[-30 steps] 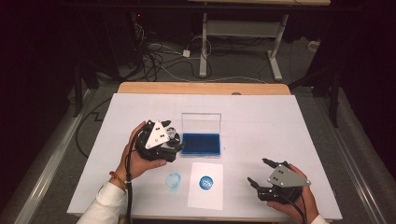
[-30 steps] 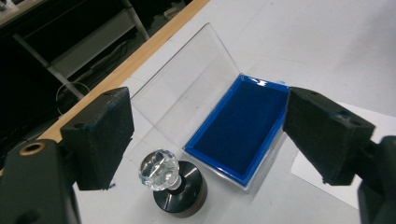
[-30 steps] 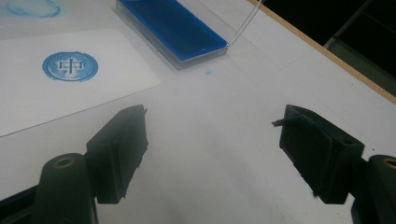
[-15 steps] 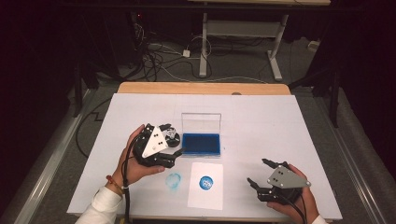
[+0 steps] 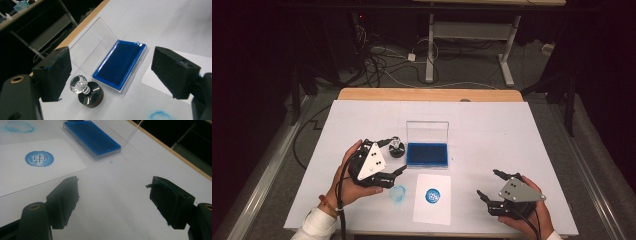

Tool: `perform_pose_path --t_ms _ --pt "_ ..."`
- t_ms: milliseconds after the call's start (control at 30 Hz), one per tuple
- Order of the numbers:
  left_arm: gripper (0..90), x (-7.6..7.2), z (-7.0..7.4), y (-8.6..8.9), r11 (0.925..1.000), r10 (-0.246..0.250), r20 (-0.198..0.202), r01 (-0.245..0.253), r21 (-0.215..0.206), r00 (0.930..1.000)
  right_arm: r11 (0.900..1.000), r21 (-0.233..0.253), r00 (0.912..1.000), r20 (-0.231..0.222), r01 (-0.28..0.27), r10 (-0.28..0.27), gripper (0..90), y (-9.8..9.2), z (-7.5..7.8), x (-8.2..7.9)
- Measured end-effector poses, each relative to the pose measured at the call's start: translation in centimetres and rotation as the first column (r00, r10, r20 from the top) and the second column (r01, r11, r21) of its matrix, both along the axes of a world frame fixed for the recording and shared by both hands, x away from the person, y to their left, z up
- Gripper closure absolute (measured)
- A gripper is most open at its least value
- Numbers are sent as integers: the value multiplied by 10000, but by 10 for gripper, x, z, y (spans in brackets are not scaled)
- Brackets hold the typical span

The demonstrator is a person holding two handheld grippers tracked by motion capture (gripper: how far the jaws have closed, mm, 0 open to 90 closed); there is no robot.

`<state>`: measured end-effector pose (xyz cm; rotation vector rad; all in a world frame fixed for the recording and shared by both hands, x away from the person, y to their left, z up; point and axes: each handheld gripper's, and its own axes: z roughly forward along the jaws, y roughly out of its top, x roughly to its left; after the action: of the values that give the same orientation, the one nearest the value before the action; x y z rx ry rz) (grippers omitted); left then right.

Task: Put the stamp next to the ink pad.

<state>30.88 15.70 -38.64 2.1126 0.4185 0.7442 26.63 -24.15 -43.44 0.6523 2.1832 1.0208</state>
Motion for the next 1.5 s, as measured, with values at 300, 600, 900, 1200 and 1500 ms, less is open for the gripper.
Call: perform_pose_path --t_ms 300,600,900,1200,1500 --pt "161 -9 -6 12 10000 97 203 -97 16 9997 10000 -28 10000 16 43 -43 235 0 0 0" --pt "161 -17 -15 23 9991 416 433 -416 -11 9982 9998 97 9998 94 185 -186 235 -3 1 0" --pt "161 -23 -33 32 9972 708 392 -718 228 9967 9991 222 9991 213 356 -361 234 -7 3 -1" --pt "161 -29 -52 45 9931 1104 17 -1104 404 9939 9967 505 9969 433 639 -661 226 -12 6 -2" --pt "161 -34 -67 63 9886 1401 -400 -1375 608 9893 9952 499 9951 486 841 -865 211 -15 5 -2"
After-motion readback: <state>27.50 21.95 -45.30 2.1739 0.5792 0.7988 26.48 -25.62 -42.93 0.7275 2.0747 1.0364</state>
